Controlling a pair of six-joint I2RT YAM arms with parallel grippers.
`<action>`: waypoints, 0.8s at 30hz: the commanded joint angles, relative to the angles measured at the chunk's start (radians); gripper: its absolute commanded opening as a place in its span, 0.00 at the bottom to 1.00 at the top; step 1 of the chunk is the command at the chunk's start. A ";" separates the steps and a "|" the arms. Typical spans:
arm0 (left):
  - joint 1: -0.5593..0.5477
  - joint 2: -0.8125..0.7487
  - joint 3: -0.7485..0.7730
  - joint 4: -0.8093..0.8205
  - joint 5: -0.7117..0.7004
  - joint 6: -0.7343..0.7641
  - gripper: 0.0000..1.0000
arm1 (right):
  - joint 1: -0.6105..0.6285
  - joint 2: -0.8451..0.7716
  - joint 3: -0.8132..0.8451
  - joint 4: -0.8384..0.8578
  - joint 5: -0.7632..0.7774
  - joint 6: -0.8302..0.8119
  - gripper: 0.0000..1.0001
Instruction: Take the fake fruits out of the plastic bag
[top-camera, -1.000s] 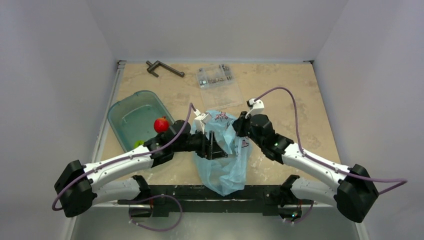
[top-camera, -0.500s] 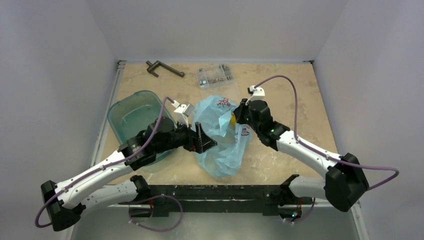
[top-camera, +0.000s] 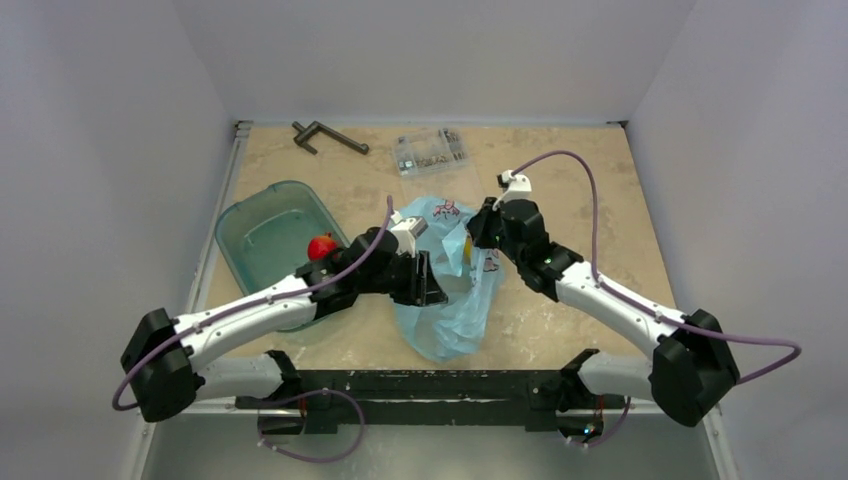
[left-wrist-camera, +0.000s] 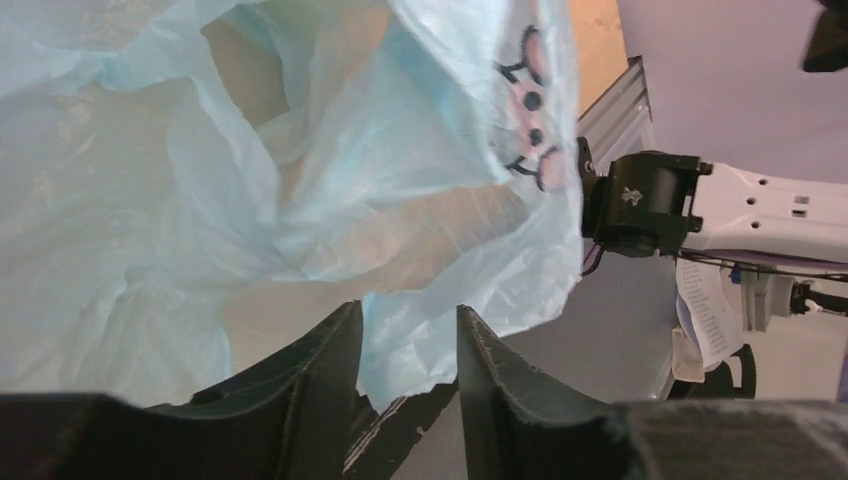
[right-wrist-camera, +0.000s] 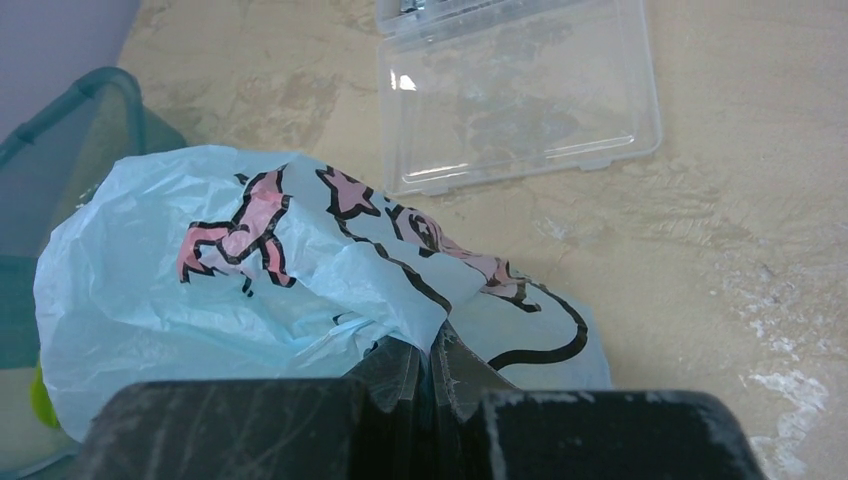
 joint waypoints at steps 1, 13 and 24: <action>-0.004 0.103 0.054 0.108 0.029 -0.073 0.33 | -0.002 -0.048 -0.027 0.063 -0.043 0.016 0.00; 0.067 0.374 0.200 0.140 -0.178 -0.109 0.34 | -0.001 -0.120 -0.180 0.214 -0.254 -0.048 0.00; 0.105 0.577 0.260 0.209 -0.217 -0.161 0.39 | -0.002 -0.132 -0.238 0.221 -0.260 -0.028 0.00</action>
